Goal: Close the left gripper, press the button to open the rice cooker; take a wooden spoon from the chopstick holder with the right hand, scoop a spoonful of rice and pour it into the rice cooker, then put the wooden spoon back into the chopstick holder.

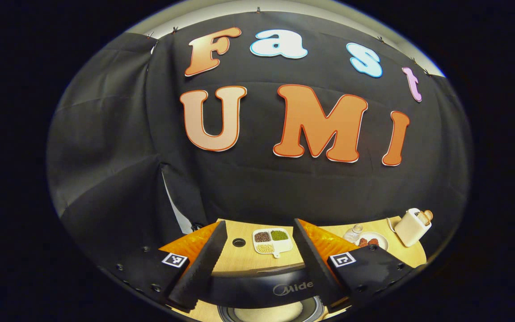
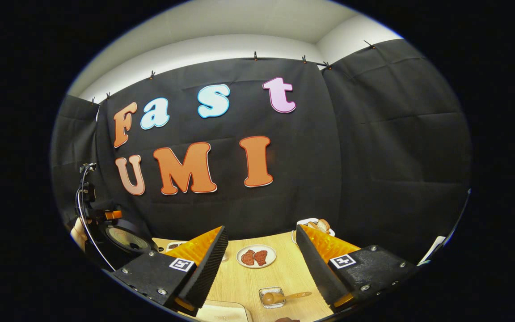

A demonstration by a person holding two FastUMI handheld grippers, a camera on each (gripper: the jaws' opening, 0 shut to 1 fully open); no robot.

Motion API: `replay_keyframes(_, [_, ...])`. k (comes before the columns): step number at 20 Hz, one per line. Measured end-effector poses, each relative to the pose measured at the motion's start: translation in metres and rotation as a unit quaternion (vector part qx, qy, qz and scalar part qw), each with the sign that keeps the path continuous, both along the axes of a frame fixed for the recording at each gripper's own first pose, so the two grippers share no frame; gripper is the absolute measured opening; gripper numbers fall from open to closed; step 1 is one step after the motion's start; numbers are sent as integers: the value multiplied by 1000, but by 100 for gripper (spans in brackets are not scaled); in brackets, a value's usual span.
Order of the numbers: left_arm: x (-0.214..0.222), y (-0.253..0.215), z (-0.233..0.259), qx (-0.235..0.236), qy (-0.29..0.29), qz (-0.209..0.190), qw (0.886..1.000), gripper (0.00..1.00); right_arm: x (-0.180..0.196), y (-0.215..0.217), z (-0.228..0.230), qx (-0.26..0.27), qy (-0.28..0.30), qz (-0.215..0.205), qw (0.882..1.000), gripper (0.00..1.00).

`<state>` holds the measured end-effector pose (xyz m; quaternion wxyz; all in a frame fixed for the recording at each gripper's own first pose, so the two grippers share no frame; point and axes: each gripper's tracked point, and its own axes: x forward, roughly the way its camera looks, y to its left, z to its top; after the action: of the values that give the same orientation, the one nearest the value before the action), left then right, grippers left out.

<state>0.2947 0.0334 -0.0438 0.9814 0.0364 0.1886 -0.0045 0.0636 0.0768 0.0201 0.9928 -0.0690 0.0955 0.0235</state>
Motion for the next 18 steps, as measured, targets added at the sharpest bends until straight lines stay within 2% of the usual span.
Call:
replay_keyframes(6, [-50,-9,-22,5,18,-21,1000,98,-5,3,0,7,0,7,1000,95])
replay_keyframes(7, [-60,-11,-29,4,22,-25,999,100,-6,4,-1,8,1,9,1000,95])
replay_keyframes(12, [-117,-14,-79,-16,44,-25,999,99,-12,16,-13,21,16,24,999,95])
replay_keyframes(15, [-145,-15,-113,-8,46,-21,999,100,-16,21,-25,25,30,30,999,95])
replay_keyframes(18, [-162,-16,-131,12,22,-20,1000,100,-18,26,-40,22,45,37,998,95])
